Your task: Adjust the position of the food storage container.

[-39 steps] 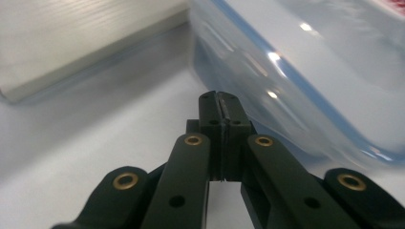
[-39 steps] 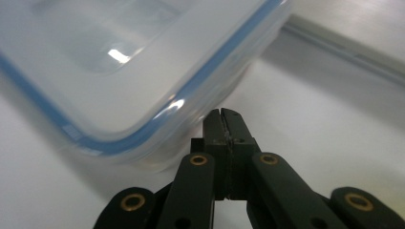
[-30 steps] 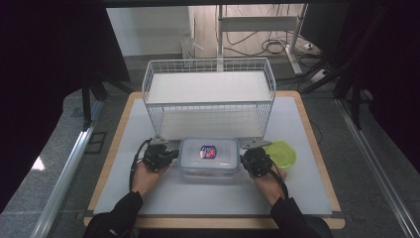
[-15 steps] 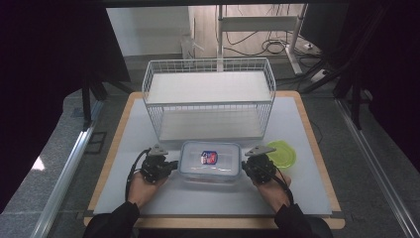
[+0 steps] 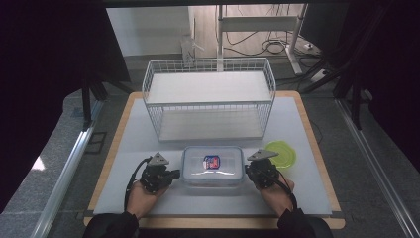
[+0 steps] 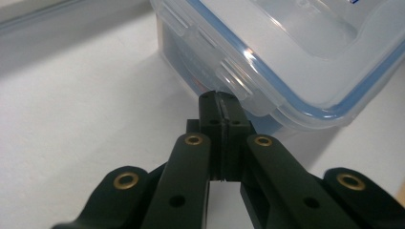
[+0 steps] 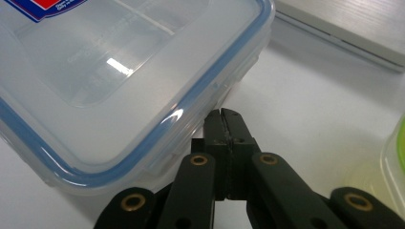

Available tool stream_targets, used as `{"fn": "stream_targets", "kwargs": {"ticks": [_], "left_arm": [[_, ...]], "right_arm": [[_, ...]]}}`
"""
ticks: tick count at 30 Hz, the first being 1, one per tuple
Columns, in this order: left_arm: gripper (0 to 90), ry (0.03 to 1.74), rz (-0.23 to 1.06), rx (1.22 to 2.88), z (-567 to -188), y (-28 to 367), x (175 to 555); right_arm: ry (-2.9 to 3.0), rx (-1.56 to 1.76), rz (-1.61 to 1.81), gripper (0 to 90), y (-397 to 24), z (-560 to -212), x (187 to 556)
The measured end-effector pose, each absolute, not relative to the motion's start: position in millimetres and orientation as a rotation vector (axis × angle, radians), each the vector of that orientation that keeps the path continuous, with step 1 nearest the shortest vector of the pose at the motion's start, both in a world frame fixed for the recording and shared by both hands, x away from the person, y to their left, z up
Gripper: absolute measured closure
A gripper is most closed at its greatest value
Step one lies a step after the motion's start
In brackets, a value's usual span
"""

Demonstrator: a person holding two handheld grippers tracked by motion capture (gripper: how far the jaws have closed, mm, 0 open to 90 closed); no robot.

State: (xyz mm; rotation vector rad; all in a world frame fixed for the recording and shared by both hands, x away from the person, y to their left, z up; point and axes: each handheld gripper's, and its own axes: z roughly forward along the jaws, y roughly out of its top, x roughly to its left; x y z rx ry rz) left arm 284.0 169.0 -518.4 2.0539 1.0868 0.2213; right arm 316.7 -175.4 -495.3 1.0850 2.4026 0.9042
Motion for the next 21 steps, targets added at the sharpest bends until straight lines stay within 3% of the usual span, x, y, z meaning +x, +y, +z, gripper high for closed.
{"fn": "stream_targets", "kwargs": {"ticks": [8,10,12,13,17,21], "left_arm": [[87.8,1.051,0.226,2.06,-516.8,173.0,274.5],[79.1,1.045,0.268,2.055,-513.6,177.8,272.8],[68.7,1.043,0.291,2.032,-512.4,183.4,271.0],[58.6,1.041,0.312,2.024,-512.5,185.8,270.1],[33.1,1.005,0.389,2.033,-514.4,190.7,266.2],[24.4,0.986,0.399,2.051,-515.9,192.5,262.8]], "right_arm": [[2.428,1.088,0.92,90.0,-180.0,-494.2,309.9],[2.42,1.084,0.932,88.5,-183.8,-491.6,307.8],[2.408,1.08,0.941,81.4,-188.7,-489.2,305.1],[2.406,1.084,0.961,78.2,-193.0,-488.1,303.0],[2.411,1.088,1.008,63.1,-203.8,-487.4,296.4],[2.416,1.076,1.032,56.6,-208.1,-487.5,291.7]]}}
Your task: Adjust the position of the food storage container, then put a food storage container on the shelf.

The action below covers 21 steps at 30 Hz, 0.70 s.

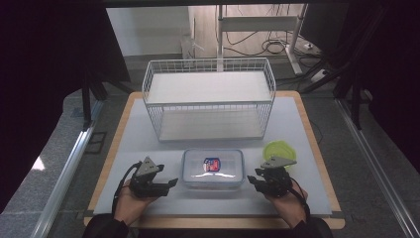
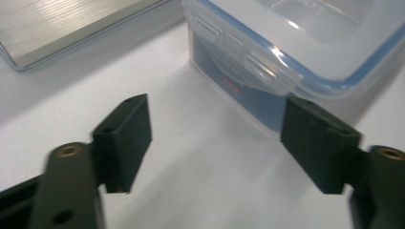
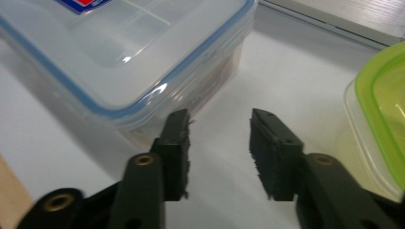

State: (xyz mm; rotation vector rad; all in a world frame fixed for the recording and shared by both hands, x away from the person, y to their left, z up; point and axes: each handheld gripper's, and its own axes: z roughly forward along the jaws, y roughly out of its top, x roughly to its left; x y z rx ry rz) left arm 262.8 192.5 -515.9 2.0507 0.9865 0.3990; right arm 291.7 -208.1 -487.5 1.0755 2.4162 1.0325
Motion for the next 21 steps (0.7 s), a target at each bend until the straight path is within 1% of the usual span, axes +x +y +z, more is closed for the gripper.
{"fn": "stream_targets", "kwargs": {"ticks": [1,4,7,10,15,21], "left_arm": [[19.1,0.981,0.387,2.06,-516.8,193.1,262.9],[12.3,0.978,0.376,2.067,-518.2,194.3,262.8],[8.5,0.956,0.377,2.056,-518.3,196.3,264.0],[5.9,0.934,0.361,2.031,-519.8,198.9,265.9],[6.5,0.948,0.332,2.025,-518.2,200.1,267.7],[5.5,0.943,0.258,2.037,-509.8,198.2,272.3]], "right_arm": [[2.419,1.064,1.039,52.1,-210.2,-487.5,289.3],[2.426,1.051,1.065,44.4,-212.8,-487.5,287.5],[2.441,1.031,1.084,38.0,-213.6,-487.1,287.0],[2.445,1.017,1.105,31.6,-213.9,-486.1,287.4],[2.464,1.003,1.149,23.9,-212.3,-484.1,288.8],[2.479,1.0,1.176,14.4,-208.5,-483.4,293.5]]}}
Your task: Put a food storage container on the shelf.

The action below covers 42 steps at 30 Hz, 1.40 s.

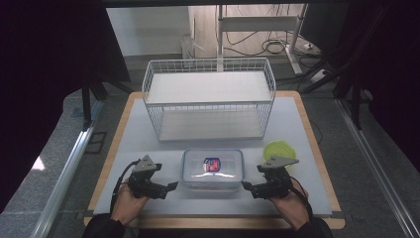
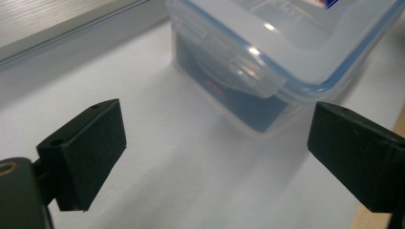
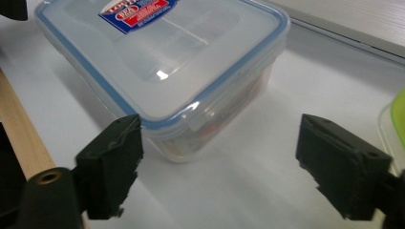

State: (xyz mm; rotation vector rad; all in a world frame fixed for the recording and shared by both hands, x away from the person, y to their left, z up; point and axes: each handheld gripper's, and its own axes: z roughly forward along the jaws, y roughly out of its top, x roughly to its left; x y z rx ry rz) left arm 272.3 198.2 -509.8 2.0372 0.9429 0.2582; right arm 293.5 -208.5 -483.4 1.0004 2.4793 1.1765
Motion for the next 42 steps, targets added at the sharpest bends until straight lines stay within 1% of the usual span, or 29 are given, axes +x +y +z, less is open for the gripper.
{"fn": "stream_targets", "kwargs": {"ticks": [2,7,11,21,23,25,27,30,32,35,39,42], "left_arm": [[5.1,0.934,0.24,2.035,-506.7,197.2,274.7],[3.5,0.913,0.169,2.051,-502.6,189.6,287.3],[1.8,0.881,0.082,2.039,-503.7,184.6,298.2],[0.7,0.862,-0.078,2.029,-513.8,167.3,327.4],[0.5,0.853,-0.116,2.026,-515.7,164.6,331.6],[0.0,0.852,-0.157,2.017,-518.3,162.3,334.2],[0.0,0.856,-0.179,2.004,-520.5,161.9,334.8],[0.0,0.866,-0.174,2.013,-519.1,160.8,333.2],[0.0,0.885,-0.166,2.023,-516.8,159.0,330.7],[2.0,0.892,-0.142,2.034,-513.3,159.5,325.5],[9.9,0.898,-0.095,2.021,-508.3,162.9,313.8],[15.4,0.898,-0.093,2.01,-508.3,166.4,305.4]], "right_arm": [[2.483,1.004,1.183,11.4,-206.5,-482.9,296.0],[2.514,1.019,1.18,8.0,-197.1,-483.4,302.7],[2.575,1.041,1.15,3.1,-188.9,-486.6,309.0],[2.694,1.127,1.213,2.4,-176.4,-489.2,328.2],[2.717,1.147,1.207,0.0,-171.3,-489.5,333.0],[2.726,1.18,1.217,0.0,-170.5,-490.2,337.6],[2.701,1.195,1.221,3.0,-171.9,-489.3,340.6],[2.699,1.228,1.226,2.7,-171.0,-490.5,344.4],[2.701,1.244,1.218,4.4,-170.8,-489.5,343.9],[2.692,1.277,1.23,12.4,-174.8,-486.9,339.8],[2.673,1.262,1.224,22.7,-179.1,-481.1,329.3],[2.66,1.238,1.213,29.4,-181.6,-478.0,319.5]]}}
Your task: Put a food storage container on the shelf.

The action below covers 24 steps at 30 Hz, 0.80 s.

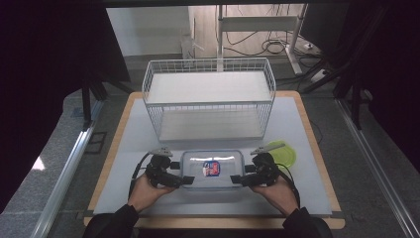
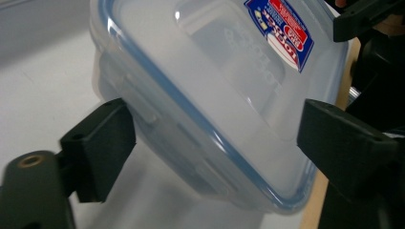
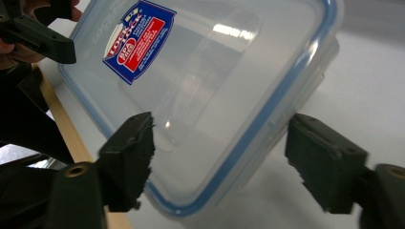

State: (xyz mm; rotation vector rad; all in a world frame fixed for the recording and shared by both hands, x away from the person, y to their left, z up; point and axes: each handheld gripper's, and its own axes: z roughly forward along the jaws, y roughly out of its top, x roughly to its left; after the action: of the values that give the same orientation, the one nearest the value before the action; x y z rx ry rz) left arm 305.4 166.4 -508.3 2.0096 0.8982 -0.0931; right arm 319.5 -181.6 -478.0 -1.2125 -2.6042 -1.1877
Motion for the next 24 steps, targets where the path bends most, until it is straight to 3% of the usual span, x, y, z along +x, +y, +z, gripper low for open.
{"fn": "stream_targets", "kwargs": {"ticks": [5,9,20,24], "left_arm": [[29.4,0.918,-0.078,1.951,-505.7,173.9,290.3],[39.3,0.935,-0.071,1.911,-505.7,178.3,281.2],[41.6,0.917,-0.074,1.9,-507.7,180.6,279.7],[42.3,0.923,-0.089,1.892,-508.2,181.7,280.5]], "right_arm": [[-2.599,-1.212,-1.231,45.8,-191.7,-474.5,307.0],[-2.579,-1.213,-1.279,52.6,-197.0,-473.2,302.7],[-2.435,-1.156,-1.313,35.4,-198.3,-486.3,322.8],[-2.443,-1.166,-1.312,43.3,-199.7,-482.4,322.3]]}}
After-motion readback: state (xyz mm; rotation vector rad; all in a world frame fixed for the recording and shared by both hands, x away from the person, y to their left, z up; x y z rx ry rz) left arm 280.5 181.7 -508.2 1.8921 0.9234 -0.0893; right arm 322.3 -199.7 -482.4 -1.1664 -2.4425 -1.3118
